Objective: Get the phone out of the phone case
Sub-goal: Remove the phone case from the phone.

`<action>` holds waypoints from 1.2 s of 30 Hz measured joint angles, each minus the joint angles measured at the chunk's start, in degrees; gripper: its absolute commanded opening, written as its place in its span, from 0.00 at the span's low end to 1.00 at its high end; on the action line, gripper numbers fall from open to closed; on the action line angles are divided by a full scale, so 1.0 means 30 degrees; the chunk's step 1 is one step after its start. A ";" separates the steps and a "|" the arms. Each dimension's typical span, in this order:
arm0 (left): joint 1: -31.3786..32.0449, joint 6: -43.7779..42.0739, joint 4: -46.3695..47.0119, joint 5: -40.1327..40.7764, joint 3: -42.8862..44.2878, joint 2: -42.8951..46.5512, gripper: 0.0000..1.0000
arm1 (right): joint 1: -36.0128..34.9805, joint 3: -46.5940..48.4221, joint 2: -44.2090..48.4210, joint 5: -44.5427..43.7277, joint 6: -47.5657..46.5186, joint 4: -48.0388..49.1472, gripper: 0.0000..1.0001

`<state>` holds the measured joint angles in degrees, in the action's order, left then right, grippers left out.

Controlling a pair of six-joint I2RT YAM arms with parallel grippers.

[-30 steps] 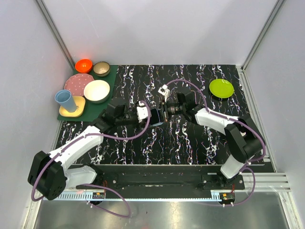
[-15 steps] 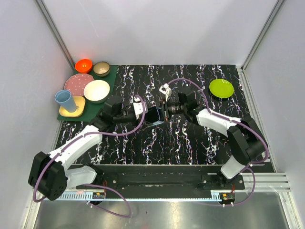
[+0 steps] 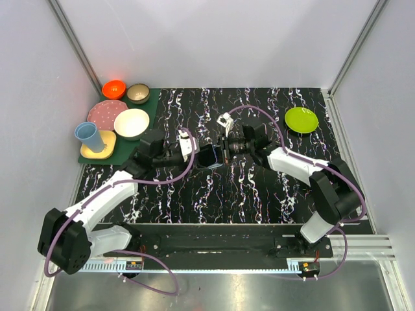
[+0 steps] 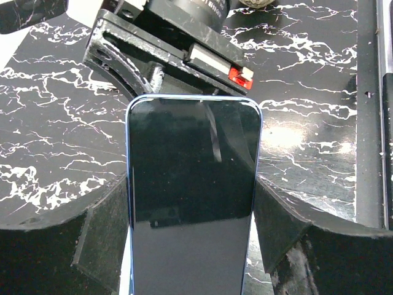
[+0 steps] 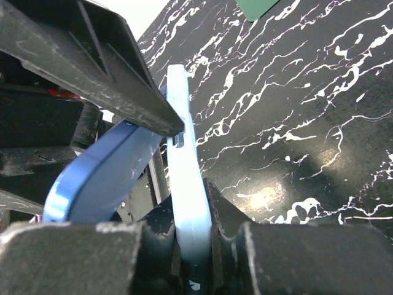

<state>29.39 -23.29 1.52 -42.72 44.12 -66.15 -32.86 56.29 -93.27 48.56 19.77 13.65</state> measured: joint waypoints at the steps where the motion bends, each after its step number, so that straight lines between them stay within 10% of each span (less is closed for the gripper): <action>1: 0.0000 -0.0015 -0.0058 0.0015 -0.0007 0.0117 0.00 | 0.0015 0.0066 -0.0007 -0.0029 -0.0117 -0.0095 0.00; 36: -0.0015 -0.1071 -0.0648 0.1056 -0.0488 0.0641 0.00 | 0.1909 0.1020 -0.0474 -0.5319 -0.0510 -0.1406 0.00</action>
<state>29.34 -26.50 -0.43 -39.55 42.65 -64.23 -27.14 59.35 -94.70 32.60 18.24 9.43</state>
